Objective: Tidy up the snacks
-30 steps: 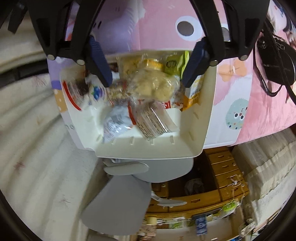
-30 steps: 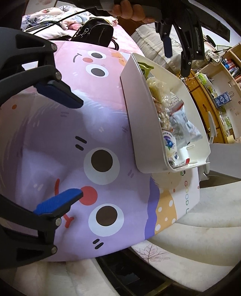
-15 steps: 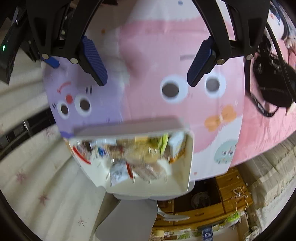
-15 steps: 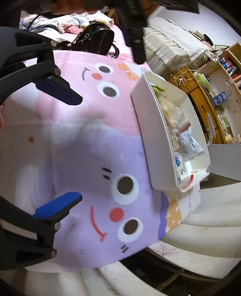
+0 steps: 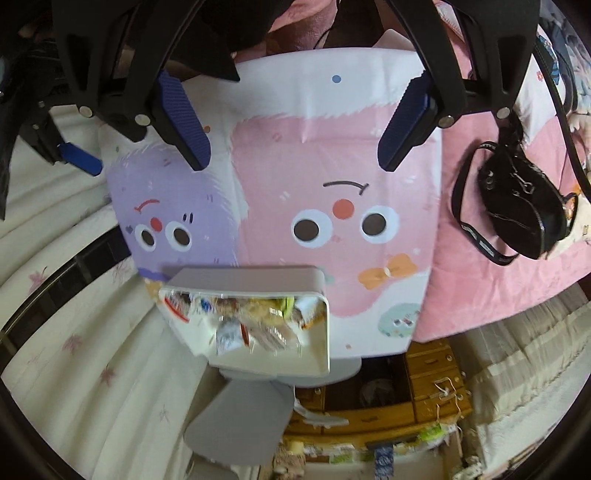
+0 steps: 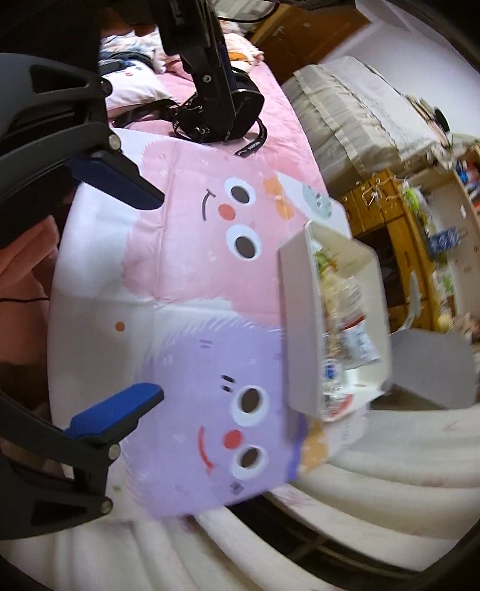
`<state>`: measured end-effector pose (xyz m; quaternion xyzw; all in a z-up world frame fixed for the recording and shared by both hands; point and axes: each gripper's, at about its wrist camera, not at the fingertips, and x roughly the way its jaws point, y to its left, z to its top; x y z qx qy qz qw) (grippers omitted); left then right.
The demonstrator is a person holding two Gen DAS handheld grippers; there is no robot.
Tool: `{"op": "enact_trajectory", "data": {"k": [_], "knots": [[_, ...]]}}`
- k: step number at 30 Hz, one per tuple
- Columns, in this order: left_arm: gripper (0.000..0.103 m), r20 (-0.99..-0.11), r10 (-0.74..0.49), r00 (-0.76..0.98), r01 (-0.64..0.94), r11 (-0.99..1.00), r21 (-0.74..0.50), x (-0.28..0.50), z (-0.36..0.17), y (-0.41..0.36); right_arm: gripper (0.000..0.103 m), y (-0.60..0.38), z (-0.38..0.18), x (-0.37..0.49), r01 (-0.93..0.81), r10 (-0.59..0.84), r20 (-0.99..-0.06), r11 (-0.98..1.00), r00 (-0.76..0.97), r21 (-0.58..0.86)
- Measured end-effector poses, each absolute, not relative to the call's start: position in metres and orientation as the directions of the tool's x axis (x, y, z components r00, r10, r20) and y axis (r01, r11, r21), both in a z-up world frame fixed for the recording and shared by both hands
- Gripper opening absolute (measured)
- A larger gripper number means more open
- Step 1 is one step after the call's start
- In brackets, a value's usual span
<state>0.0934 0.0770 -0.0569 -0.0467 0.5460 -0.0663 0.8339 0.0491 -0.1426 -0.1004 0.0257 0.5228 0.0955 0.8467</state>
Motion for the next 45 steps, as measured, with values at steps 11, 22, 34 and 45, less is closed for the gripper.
{"op": "enact_trajectory", "data": {"k": [11, 22, 34, 45], "knots": [[0.098, -0.863, -0.137, 0.487, 0.053, 0.990, -0.128, 0.060, -0.001, 0.054, 0.096, -0.141, -0.028, 0.017, -0.201, 0.211, -0.890, 0.970, 0.404, 0.139], [0.102, -0.852, -0.037, 0.523, -0.046, 0.996, -0.072, 0.045, 0.000, 0.031, 0.101, -0.167, -0.033, 0.000, -0.112, 0.145, -0.886, 0.988, 0.441, 0.106], [0.102, -0.840, 0.014, 0.542, -0.071, 0.997, -0.029, 0.046, 0.003, 0.015, 0.103, -0.182, -0.030, 0.003, -0.111, 0.140, -0.868, 0.989, 0.477, 0.099], [0.102, -0.844, 0.034, 0.535, -0.077, 0.997, -0.009, 0.048, 0.002, 0.010, 0.103, -0.185, -0.032, 0.008, -0.124, 0.155, -0.867, 0.986, 0.473, 0.109]]}}
